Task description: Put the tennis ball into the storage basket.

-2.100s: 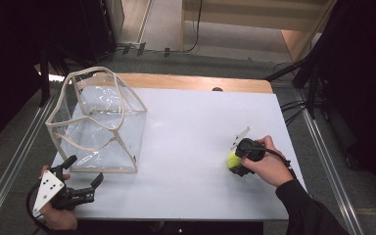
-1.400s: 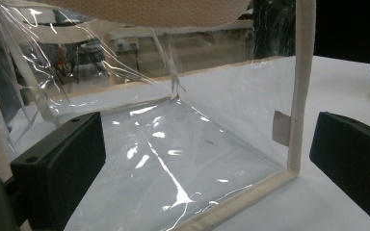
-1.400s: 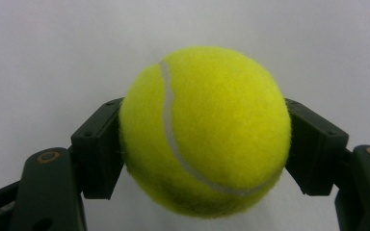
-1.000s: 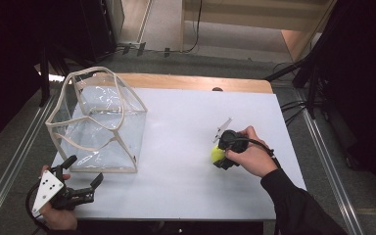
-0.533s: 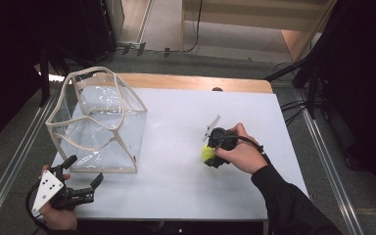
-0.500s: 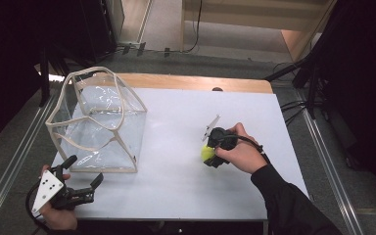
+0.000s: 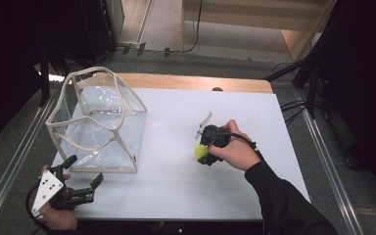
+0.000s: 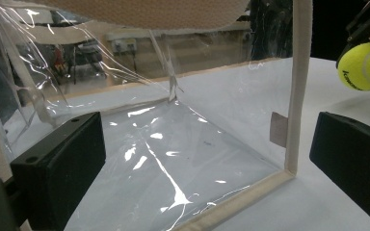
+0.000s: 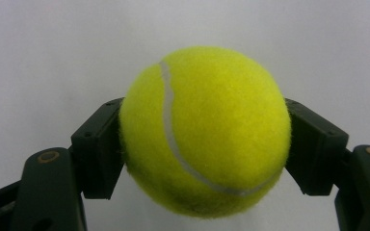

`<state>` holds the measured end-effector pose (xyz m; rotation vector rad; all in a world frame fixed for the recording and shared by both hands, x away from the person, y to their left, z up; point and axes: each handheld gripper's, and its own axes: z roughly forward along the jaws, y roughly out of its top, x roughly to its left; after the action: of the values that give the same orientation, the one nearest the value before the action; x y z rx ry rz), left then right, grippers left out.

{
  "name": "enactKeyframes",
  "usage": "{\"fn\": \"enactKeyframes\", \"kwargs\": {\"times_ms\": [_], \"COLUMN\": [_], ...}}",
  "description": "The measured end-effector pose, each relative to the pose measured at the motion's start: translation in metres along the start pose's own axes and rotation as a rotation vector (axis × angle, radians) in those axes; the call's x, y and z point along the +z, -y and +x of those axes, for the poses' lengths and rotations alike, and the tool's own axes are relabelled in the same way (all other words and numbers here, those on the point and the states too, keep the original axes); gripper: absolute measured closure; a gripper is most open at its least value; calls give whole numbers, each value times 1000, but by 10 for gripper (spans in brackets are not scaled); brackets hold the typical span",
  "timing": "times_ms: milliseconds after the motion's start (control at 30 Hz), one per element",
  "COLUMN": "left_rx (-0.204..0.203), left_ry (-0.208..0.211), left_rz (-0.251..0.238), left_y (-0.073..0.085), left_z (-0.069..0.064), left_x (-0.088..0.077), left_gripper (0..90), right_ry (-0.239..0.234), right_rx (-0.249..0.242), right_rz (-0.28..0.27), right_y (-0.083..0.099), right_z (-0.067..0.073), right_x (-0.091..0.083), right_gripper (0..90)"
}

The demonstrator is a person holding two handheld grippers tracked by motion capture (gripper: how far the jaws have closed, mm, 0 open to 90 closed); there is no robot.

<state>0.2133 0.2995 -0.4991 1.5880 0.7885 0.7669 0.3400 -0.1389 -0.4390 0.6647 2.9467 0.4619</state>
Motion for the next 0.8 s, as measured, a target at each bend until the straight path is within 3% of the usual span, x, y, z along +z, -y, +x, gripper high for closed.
{"fn": "enactKeyframes", "kwargs": {"times_ms": [800], "left_rx": [0], "left_ry": [3], "left_rz": [-1], "left_y": [0], "left_z": [0], "left_x": [0], "left_gripper": [0], "right_ry": [-23], "right_rx": [-25], "right_rz": [-1], "right_y": [-21], "right_z": [7], "right_x": [6], "right_gripper": [239]}}
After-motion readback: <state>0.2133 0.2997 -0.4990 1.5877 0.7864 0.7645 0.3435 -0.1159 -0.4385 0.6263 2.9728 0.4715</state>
